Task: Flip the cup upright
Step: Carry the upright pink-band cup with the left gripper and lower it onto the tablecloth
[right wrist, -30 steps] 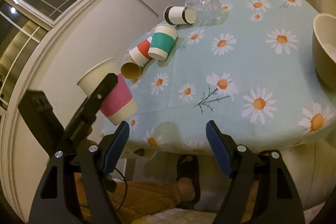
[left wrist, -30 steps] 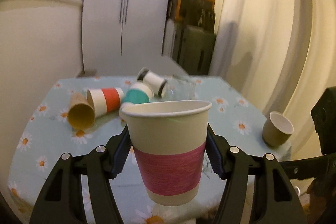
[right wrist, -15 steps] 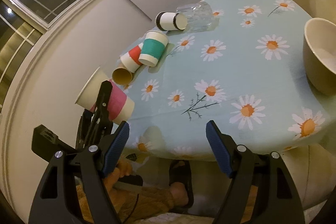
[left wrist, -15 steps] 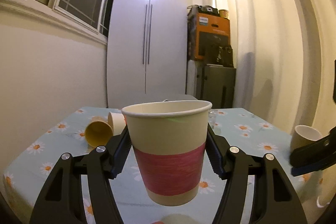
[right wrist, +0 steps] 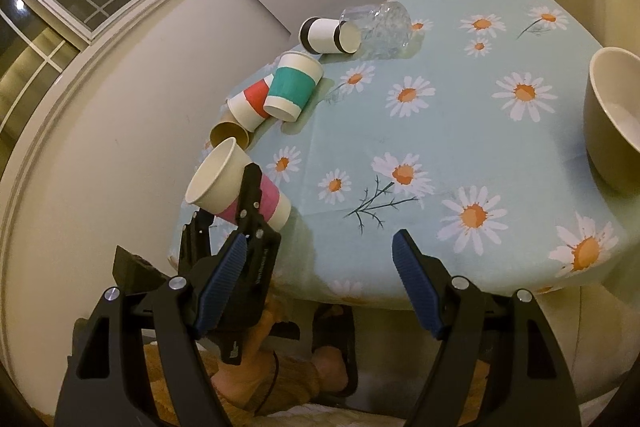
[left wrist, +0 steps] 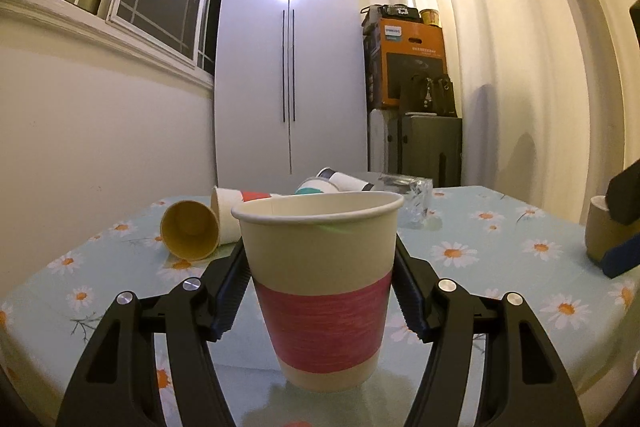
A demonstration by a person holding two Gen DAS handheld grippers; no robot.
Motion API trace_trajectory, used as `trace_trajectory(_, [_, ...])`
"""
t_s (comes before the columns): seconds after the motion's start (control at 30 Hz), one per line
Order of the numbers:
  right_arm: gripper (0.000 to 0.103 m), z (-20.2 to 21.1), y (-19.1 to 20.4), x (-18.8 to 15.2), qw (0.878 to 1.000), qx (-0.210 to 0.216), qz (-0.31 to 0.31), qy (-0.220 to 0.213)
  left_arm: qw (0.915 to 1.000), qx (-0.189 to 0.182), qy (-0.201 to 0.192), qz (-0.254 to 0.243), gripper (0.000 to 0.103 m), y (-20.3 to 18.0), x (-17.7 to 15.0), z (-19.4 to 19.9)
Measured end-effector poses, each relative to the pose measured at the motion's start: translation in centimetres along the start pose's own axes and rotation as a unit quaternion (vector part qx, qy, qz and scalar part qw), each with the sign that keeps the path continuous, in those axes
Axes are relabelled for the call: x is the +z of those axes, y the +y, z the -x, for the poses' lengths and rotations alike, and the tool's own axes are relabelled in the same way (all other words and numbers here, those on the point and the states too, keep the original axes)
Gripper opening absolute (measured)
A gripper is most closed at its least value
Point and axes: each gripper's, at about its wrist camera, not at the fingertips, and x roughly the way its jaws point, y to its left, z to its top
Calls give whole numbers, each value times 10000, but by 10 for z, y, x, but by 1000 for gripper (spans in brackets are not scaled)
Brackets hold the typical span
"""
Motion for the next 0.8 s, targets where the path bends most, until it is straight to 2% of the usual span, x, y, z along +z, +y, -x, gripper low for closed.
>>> trace_trajectory(0.23, [75, -6, 5, -2, 9999, -31, 119, 108, 9999, 156, -40, 51, 65, 4, -10, -1])
trace_trajectory(0.6, [75, -6, 8, -5, 9997, -59, 186, 156, 9999, 121, 35, -18, 66, -2, -15, -1])
trace_trajectory(0.8, [75, -6, 9, -6, 9997, -55, 187, 161, 9999, 39, 97, -33, 74, -4, -17, 1])
